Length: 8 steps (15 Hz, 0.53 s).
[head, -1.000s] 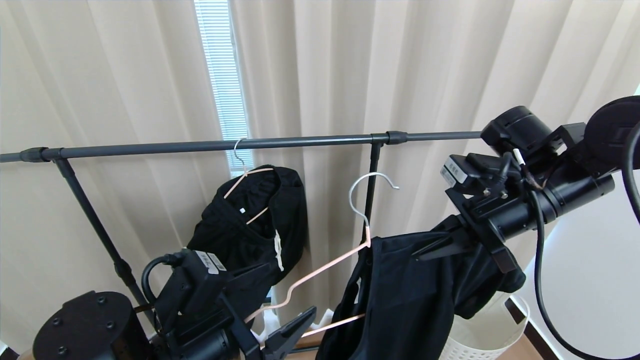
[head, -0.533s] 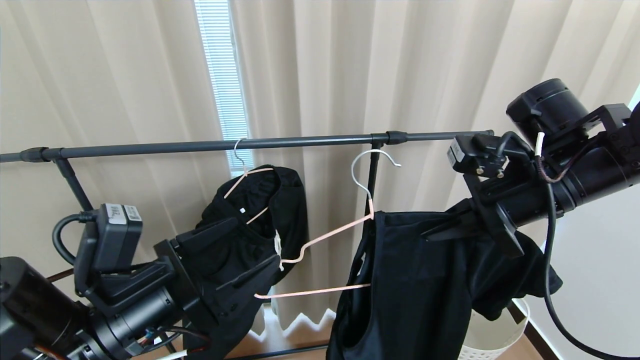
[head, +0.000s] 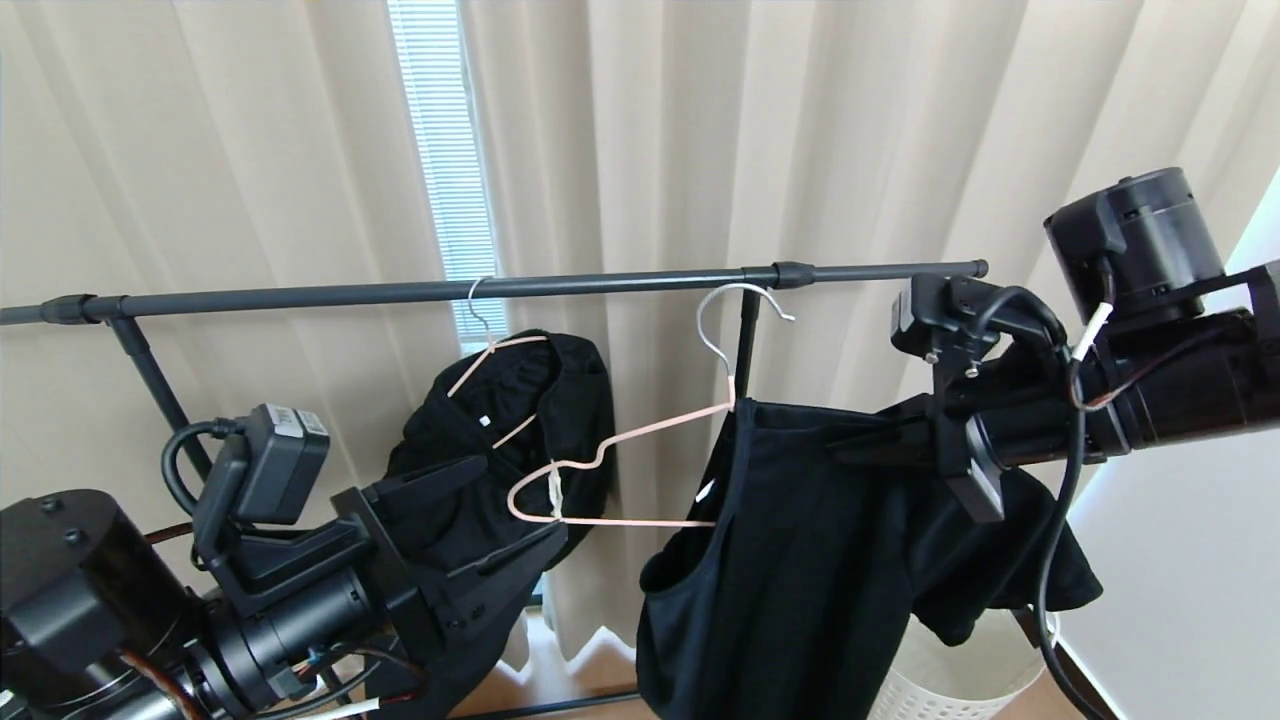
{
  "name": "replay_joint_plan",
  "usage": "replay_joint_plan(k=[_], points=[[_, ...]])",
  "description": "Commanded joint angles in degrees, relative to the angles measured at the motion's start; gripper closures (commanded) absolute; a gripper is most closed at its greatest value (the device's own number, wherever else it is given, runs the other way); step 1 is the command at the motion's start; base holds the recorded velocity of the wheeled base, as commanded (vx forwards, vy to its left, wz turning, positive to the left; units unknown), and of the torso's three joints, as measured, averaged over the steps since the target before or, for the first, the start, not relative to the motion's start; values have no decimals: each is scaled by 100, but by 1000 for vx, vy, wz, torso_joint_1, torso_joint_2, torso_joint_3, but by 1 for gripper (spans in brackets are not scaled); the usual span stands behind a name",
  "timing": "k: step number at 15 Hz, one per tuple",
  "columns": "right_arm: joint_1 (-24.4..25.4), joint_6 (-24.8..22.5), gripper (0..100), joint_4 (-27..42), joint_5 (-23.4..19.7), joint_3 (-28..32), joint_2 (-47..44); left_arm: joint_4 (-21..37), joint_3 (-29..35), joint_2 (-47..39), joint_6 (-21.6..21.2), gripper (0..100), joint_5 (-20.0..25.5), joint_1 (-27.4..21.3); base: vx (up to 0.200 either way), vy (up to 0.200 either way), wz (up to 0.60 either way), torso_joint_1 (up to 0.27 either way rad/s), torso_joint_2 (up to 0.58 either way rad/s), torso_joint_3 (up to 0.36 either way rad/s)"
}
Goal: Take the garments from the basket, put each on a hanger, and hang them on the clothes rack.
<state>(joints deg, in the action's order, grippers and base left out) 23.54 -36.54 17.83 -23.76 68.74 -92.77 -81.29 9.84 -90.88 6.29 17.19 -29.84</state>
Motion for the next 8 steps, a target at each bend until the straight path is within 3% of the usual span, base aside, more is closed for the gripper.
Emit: replay_joint_plan(k=[1, 3, 4, 8], points=[[248, 296, 100, -1432, 504, -1416, 418, 16, 27, -430, -146, 0, -524, -303, 0, 0, 0, 0, 0, 0], [423, 569, 100, -2785, 943, -2409, 523, -19, 36, -940, -234, 0, -963, -610, 0, 0, 0, 0, 0, 0], [441, 560, 100, -3128, 978, -2603, 523, -28, 53, -1098, -242, 0, -1060, -690, 0, 0, 0, 0, 0, 0], [441, 586, 100, -3304, 996, -2620, 655, -36, 124, -1547, -251, 0, -1473, -927, 0, 0, 0, 0, 0, 0]])
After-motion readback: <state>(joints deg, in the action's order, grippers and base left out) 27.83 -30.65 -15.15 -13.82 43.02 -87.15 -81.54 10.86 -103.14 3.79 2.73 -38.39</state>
